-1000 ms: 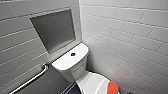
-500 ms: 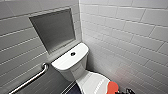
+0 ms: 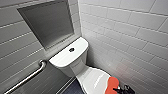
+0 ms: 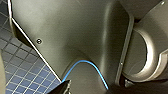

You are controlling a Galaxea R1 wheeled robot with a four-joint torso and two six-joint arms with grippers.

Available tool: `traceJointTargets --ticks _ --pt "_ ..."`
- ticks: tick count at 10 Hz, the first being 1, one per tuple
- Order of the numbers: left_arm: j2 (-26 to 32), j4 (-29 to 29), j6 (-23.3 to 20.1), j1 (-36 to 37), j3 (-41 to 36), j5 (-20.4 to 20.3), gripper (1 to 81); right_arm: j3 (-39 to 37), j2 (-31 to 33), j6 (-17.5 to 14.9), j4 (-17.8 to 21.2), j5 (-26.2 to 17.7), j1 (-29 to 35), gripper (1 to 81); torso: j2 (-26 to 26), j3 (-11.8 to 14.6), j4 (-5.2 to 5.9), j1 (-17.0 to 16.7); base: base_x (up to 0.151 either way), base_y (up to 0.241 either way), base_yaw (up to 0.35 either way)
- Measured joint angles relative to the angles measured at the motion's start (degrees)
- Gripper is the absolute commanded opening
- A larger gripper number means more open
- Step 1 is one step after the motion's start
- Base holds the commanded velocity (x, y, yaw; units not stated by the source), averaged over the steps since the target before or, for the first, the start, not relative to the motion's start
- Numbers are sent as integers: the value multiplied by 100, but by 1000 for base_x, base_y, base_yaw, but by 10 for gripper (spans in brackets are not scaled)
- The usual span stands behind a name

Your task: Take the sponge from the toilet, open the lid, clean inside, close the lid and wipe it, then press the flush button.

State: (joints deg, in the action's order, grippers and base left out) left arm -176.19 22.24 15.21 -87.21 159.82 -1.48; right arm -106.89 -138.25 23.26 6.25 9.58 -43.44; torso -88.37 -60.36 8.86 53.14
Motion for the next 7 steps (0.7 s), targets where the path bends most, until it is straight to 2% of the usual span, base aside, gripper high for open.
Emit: traceJointTargets --ticks 5,7 --pt "-5 0 0 20 -4 2 811 -105 -201 38 0 -30 190 811 0 5 0 0 0 0 0" --pt "-11 0 0 17 -1 2 811 -271 -469 38 -2 183 61 811 0 5 0 0 0 0 0"
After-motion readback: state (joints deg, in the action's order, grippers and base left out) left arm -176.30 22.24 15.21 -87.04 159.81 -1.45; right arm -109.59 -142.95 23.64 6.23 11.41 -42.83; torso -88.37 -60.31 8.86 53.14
